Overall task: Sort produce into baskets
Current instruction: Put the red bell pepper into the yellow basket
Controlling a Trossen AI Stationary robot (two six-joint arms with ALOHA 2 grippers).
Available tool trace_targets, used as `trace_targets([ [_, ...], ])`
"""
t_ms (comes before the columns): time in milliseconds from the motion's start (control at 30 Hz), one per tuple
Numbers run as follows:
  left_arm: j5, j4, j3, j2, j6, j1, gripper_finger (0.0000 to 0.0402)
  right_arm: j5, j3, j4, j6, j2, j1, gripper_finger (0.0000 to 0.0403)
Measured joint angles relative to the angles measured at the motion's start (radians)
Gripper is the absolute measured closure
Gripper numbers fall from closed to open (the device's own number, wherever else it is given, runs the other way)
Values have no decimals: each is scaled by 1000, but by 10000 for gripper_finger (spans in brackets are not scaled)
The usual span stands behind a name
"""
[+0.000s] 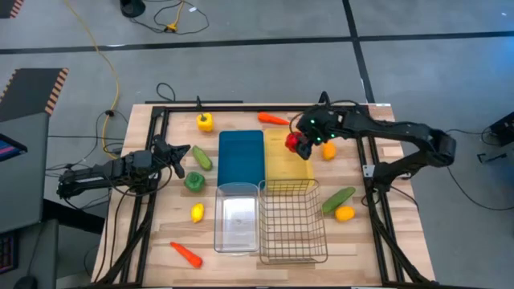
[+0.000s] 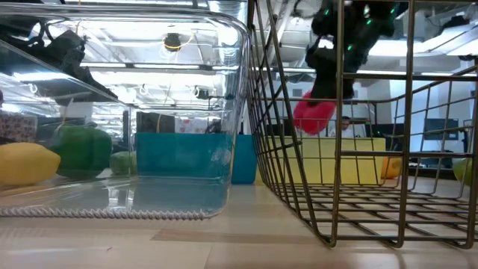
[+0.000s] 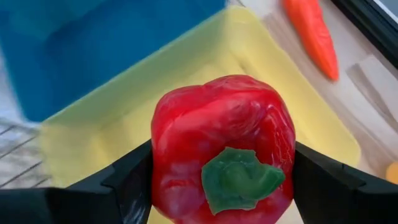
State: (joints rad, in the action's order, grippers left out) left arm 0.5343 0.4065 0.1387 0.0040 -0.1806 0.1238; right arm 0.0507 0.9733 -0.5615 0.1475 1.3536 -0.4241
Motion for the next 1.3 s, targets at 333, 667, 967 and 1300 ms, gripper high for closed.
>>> trace_targets([
  [333,-1,0,0,0,0,0,401,0,0,28,-26,113,-98,66],
  [667,-1,0,0,0,0,0,401,1,0,46,-25,125,-123,32],
  [967,-3,0,0,0,0,0,402,1,0,46,-25,126,-123,31],
  [1300,-4,0,0,0,0,0,401,1,0,46,-24,126,-121,30],
])
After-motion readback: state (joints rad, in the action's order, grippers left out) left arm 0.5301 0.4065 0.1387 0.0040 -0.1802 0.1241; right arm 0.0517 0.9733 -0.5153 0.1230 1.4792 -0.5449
